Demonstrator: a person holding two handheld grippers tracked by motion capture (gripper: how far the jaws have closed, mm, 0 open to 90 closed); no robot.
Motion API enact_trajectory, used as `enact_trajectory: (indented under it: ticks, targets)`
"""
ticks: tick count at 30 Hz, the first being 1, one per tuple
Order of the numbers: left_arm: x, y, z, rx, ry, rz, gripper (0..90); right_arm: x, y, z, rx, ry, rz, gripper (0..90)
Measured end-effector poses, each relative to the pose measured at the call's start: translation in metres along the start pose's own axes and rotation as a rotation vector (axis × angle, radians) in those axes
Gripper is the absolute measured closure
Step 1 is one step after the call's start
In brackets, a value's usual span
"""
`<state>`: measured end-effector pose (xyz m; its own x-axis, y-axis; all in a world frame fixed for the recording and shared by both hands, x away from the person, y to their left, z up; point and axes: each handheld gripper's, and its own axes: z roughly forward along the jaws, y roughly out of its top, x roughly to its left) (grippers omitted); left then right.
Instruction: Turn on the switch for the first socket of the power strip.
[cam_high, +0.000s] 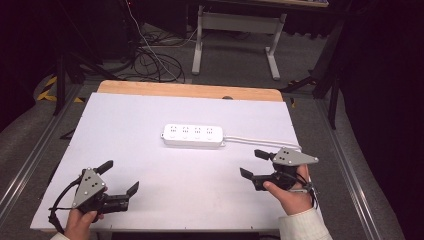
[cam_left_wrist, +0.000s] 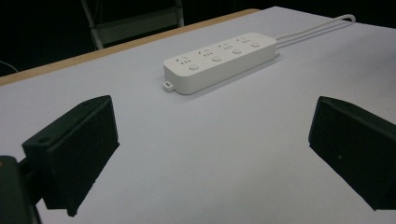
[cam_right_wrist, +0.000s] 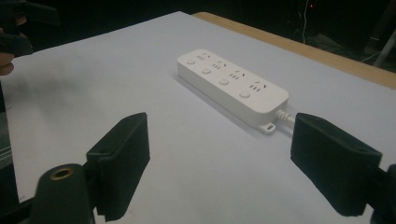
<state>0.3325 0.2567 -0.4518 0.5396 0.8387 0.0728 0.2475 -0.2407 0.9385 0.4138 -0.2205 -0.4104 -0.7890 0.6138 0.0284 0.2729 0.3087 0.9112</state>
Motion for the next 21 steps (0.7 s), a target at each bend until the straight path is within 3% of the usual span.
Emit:
enact_trajectory:
  ticks: [14, 17, 21]
  targets:
    - [0.0, 0.0, 0.0, -0.003, 0.0, 0.0, 2.1, -0.01, -0.052, 0.001, 0.03, -0.01, 0.023, 17.7]
    - [0.0, -0.001, 0.0, -0.003, -0.012, 0.016, 1.9, -0.012, -0.064, 0.002, 0.058, -0.017, 0.065, 15.3]
    - [-0.001, -0.001, 0.0, 0.001, -0.015, 0.034, 1.8, -0.01, -0.075, 0.006, 0.086, -0.027, 0.077, 13.7]
